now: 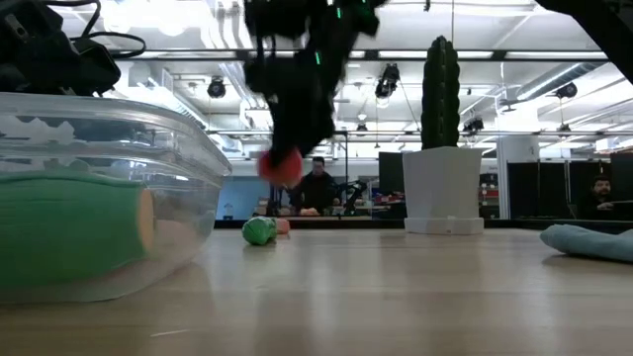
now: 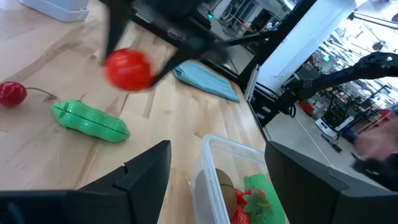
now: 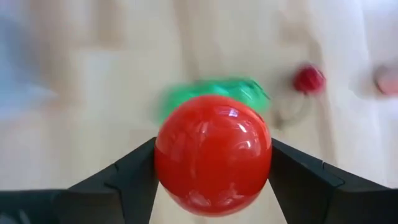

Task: Pick and placing Produce into tupperware
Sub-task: Put the red tomato into the transparent bin

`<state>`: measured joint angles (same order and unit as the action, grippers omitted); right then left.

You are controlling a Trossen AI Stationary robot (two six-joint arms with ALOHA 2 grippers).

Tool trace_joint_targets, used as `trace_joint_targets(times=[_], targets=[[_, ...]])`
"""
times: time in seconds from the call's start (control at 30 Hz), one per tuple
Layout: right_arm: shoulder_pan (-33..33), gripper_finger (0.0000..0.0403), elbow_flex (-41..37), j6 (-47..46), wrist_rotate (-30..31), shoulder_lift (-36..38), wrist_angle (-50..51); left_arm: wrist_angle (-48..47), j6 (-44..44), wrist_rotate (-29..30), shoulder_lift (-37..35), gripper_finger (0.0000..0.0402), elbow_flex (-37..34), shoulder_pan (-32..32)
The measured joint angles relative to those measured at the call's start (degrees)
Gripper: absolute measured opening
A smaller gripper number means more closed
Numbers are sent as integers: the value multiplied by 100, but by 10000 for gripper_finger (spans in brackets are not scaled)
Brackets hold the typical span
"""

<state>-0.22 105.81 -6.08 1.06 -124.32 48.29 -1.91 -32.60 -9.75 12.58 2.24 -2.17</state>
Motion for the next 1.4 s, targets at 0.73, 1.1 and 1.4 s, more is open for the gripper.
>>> trace_joint_targets(times=[0.73, 1.1, 1.4], targets=[[1281, 258, 2579, -1261, -1944, -1510, -719, 0, 0, -1, 0, 246, 0, 1], [1390, 258, 2885, -1462, -2545, -2115, -1503, 2, -2, 0, 0, 246, 0, 1], [1411, 263, 2862, -1216, -2371, -2124, -1707, 2, 0, -1, 0, 246, 0, 1]])
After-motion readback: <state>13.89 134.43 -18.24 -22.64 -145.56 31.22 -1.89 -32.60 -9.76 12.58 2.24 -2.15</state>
